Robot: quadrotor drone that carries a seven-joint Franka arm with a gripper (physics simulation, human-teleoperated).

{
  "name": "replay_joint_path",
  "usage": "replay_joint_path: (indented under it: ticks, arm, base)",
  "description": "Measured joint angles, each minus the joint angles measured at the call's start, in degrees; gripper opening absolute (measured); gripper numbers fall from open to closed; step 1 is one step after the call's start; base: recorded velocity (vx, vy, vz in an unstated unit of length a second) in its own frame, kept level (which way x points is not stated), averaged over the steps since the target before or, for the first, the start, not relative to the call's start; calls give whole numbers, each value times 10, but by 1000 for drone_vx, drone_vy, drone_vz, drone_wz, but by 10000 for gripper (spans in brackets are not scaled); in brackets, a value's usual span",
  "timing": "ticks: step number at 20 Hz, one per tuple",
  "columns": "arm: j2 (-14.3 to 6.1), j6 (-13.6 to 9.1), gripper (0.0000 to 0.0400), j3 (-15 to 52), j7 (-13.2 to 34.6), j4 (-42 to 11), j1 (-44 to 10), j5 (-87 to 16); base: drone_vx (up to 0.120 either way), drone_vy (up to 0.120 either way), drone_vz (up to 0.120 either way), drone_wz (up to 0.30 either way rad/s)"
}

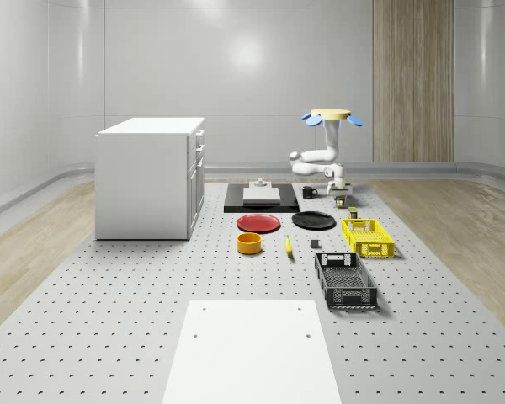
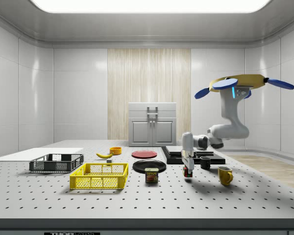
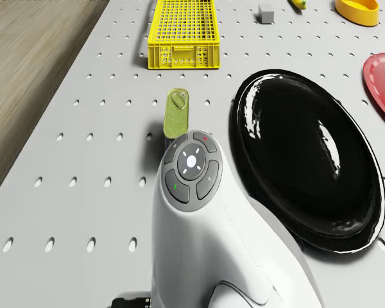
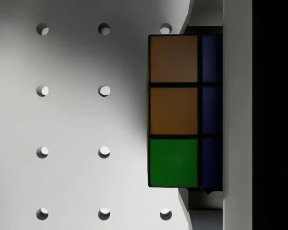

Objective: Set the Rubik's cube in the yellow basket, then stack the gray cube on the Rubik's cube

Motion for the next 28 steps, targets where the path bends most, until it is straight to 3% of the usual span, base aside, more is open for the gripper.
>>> replay_joint_path:
  ticks: [10, 18, 28]
  arm:
    - [-12, 3, 325, 25, 7, -4, -6, 28]
    - [-23, 12, 325, 30, 10, -4, -9, 35]
    - [-36, 24, 325, 32, 13, -3, -13, 42]
  base:
    - [100, 0, 120, 0]
    - [120, 75, 0, 0]
    - [120, 28, 0, 0]
